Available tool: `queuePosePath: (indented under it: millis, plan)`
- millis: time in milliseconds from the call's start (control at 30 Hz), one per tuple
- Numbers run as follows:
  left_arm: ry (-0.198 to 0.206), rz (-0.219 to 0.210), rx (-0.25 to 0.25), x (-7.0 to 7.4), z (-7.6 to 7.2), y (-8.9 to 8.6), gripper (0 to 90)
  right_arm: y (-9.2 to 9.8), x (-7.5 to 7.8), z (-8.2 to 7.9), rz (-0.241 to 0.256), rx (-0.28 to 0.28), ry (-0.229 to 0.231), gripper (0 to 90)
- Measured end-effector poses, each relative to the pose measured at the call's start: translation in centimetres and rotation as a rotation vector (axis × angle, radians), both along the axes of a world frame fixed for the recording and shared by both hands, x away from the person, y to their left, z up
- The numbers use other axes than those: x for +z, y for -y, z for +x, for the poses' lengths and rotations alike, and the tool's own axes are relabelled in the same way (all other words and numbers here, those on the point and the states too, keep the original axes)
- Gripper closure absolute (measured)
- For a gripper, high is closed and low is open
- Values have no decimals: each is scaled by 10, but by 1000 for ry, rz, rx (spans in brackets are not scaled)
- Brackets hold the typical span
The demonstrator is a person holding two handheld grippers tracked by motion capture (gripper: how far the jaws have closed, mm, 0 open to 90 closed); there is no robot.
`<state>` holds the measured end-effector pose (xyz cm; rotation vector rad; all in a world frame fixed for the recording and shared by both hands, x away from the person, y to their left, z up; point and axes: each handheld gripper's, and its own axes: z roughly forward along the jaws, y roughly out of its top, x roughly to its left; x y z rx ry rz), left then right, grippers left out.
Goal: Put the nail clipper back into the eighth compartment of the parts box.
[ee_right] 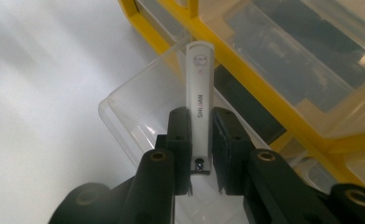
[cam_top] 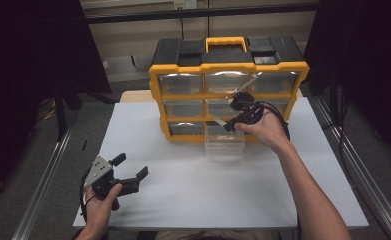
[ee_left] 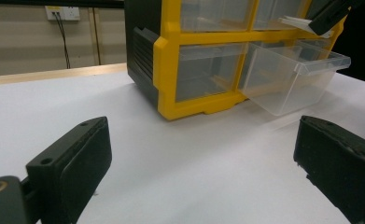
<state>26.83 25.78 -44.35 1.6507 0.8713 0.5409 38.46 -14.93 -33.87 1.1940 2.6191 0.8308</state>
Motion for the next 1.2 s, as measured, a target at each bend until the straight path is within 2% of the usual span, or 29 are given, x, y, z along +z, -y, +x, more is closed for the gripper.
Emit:
queuePosePath:
  millis: [233,367,467,500,567,733,767,833,867,900,933,967,1000,1033,1100,1167,1200]
  plan:
    - [0,-2,2,0,0,0,42,-5,-2,3,-18,26,-12,780]
    - [0,-1,4,0,0,0,42,-5,-4,3,-46,40,-37,779]
    - [1,-1,2,0,0,0,42,-4,-7,5,-52,70,-29,780]
    - [2,-1,2,0,0,0,42,-5,-7,4,-67,45,-53,779]
    - [2,0,3,0,-1,0,42,-5,-9,5,-84,48,-65,779]
    - [1,-1,0,0,-1,0,43,-5,-13,5,-92,72,-66,779]
    - [1,-1,0,1,-1,0,42,-7,-13,4,-93,55,-80,779]
    - [2,-3,2,1,-1,0,42,-7,-16,6,-91,83,-58,779]
    - [2,-4,2,1,-1,0,42,-6,-17,6,-92,91,-62,779]
    - [3,-5,3,0,-1,0,42,-7,-17,5,-104,73,-89,779]
    - [3,-5,3,0,-1,0,42,-6,-19,5,-106,82,-83,779]
    - [3,-5,3,0,-1,0,42,-6,-20,5,-103,81,-89,780]
    - [3,-6,3,0,-1,0,42,-6,-22,6,-86,93,-73,779]
    - [3,-6,3,1,-1,0,42,-7,-23,5,-77,81,-79,779]
    - [3,-5,2,1,-1,0,42,-6,-26,6,-80,88,-80,779]
    - [2,-4,2,0,-1,0,42,-6,-26,5,-88,58,-104,779]
    - [2,-4,1,0,-1,0,42,-4,-28,7,-78,81,-86,779]
